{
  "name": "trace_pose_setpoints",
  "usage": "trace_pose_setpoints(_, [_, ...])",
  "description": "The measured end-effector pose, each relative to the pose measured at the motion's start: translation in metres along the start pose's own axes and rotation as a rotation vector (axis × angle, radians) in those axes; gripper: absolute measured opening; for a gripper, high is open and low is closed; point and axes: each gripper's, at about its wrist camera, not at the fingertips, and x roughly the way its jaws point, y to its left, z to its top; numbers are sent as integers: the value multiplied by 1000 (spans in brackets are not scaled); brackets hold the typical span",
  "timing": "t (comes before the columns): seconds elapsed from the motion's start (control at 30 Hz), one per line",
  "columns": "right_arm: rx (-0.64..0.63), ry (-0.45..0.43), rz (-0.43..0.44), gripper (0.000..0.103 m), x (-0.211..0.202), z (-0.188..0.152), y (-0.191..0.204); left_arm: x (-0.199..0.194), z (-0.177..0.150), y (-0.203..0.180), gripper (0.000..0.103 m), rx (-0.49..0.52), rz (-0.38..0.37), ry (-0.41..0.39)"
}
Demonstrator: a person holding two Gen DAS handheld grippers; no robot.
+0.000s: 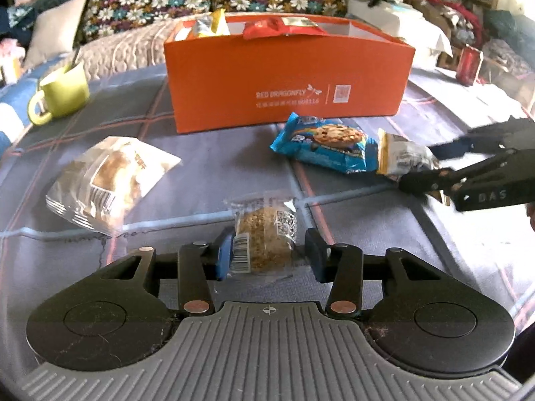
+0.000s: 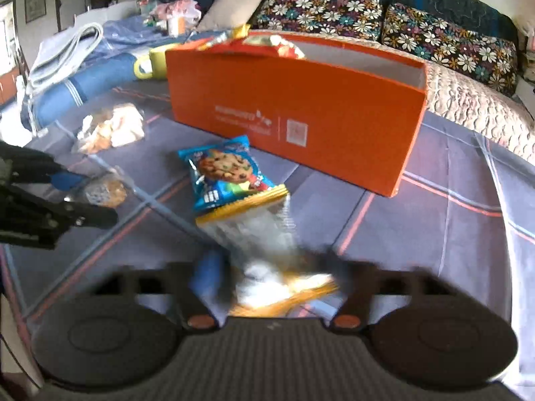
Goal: Organize snacks
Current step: 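Carry both packets over the orange box and open both tools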
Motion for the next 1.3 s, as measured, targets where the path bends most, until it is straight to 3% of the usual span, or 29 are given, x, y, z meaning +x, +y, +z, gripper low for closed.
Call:
trace_pose_setpoints(0.1, [9, 1, -5, 47, -7, -3, 0, -5, -2, 2, 0, -27, -16, 4])
trace_pose_setpoints(0.17, [17, -24, 0, 39, -16, 0, 1, -11, -2, 2, 0, -44, -31, 5])
trace_pose_setpoints(0.3, [33, -95, -1, 39, -31, 12, 1, -27, 6, 4, 0, -59, -40, -43])
trace_pose_setpoints(0.67, [48, -69, -23, 41, -20, 9, -5, -24, 5, 9, 0, -59, -44, -47])
trace_pose_setpoints(0.7, [57, -57, -27, 43, -16, 8, -7, -24, 4, 9, 7, -52, -20, -48])
trace_pose_setpoints(0.73, [58, -45, -32, 44, -12, 7, -8, -23, 3, 9, 50, -48, 8, -40])
trace_pose_setpoints(0.77, [56, -33, -38, 46, -9, 5, -9, -23, 1, 9, 64, -48, 37, -44])
trace_pose_setpoints(0.8, [54, -18, -41, 49, -5, 3, -10, -23, -1, 10, 66, -45, 57, -56])
trace_pose_setpoints(0.83, [54, -5, -45, 61, -2, 2, -11, -22, -3, 10, 60, -36, 68, -57])
trace_pose_setpoints(0.93, [63, 6, -49, 93, 2, -3, -13, -13, -6, 12, 57, -40, 52, -20])
trace_pose_setpoints(1.03, [67, -9, -55, 97, 3, -1, -15, -4, -8, 13, 55, -60, 18, 2])
trace_pose_setpoints(1.1, [84, -13, -49, 98, 9, 2, -17, 0, -9, 8, 54, -37, 35, -11])
trace_pose_setpoints(1.17, [64, -6, -49, 88, 16, 7, -13, 2, -10, 1, 39, -4, 43, -32])
trace_pose_setpoints(1.2, [21, -4, -59, 81, 17, 9, -8, 1, -10, -1, 14, 6, 27, -43])
trace_pose_setpoints(1.23, [-2, -10, -44, 56, 15, 11, -4, 0, -9, -3, 1, 26, 15, -46])
trace_pose_setpoints(1.27, [3, -11, -35, 44, 13, 13, -3, 0, -7, -3, 0, 32, 1, -38])
trace_pose_setpoints(1.3, [7, -16, -32, 42, 10, 12, -2, 0, -6, -1, 0, 28, -9, -35])
